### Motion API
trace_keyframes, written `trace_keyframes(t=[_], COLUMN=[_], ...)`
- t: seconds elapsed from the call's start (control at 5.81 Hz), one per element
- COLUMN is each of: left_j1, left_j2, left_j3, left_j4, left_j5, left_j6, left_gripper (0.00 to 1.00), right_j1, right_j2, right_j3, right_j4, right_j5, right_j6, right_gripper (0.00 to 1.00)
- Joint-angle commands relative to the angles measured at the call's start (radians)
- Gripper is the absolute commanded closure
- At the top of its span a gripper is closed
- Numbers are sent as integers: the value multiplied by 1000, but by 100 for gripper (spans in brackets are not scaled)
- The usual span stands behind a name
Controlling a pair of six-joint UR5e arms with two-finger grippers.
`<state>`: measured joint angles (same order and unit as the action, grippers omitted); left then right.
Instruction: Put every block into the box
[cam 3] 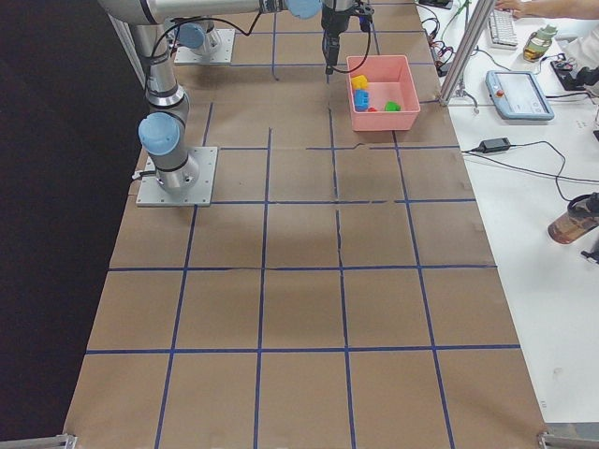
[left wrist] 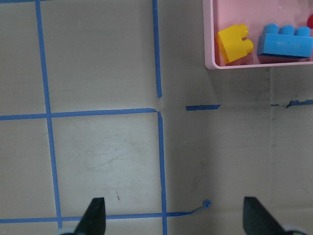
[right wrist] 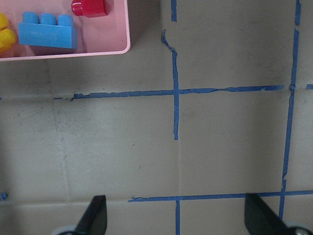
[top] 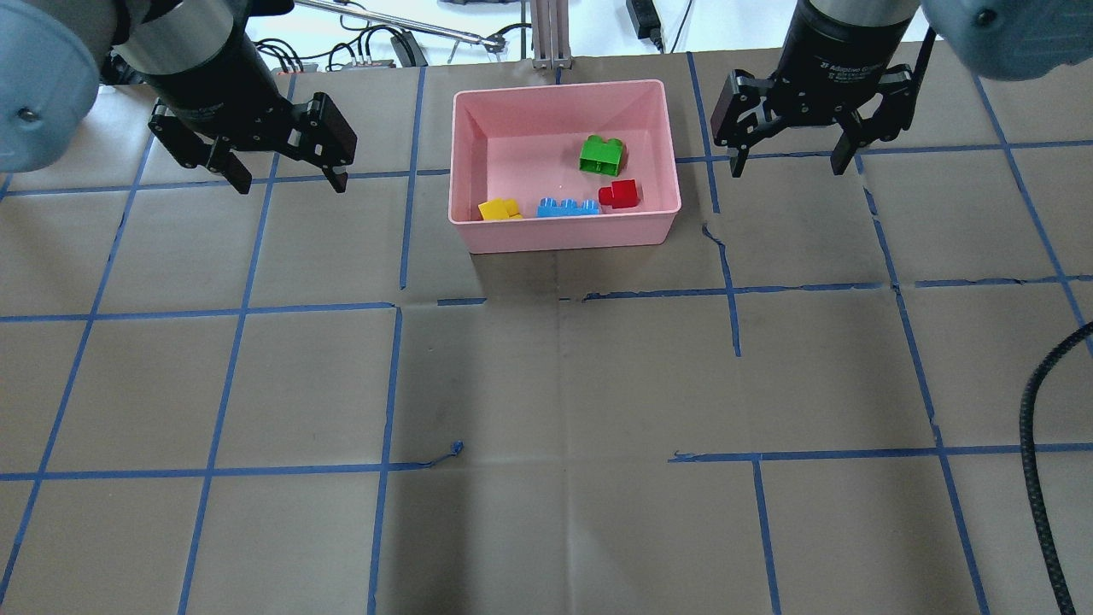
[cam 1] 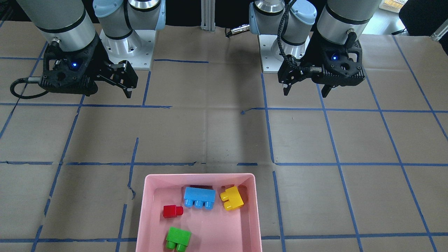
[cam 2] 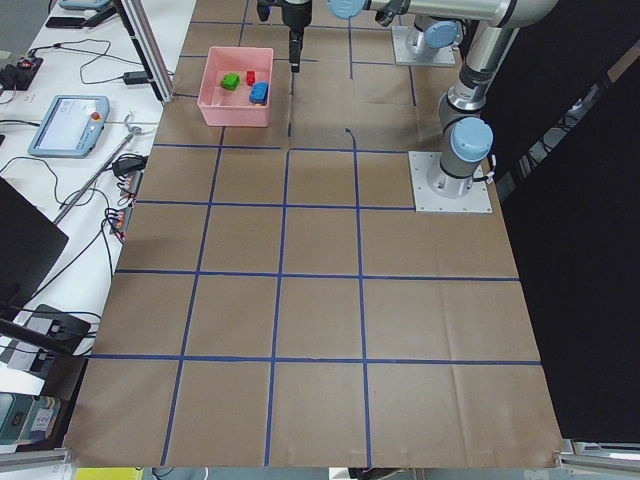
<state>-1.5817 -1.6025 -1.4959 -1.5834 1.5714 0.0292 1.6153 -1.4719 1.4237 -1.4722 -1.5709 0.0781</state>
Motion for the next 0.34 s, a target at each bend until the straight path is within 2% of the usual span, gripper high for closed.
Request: trace_keyframes(t=[0.0,0.17], left_j1=[0,0], left_j2=[1,1], left_j3=[-1,-1], left_j4=[0,-1], left_j5=[-1,1], left_j6=[0,0], left_gripper=[1,1], right_j1=[2,2], right_j2=[16,31], right_j3=[3,0], right_j4=[-13,-16], right_j5=[5,6], right_j6=[0,-3], right_gripper=[0,0])
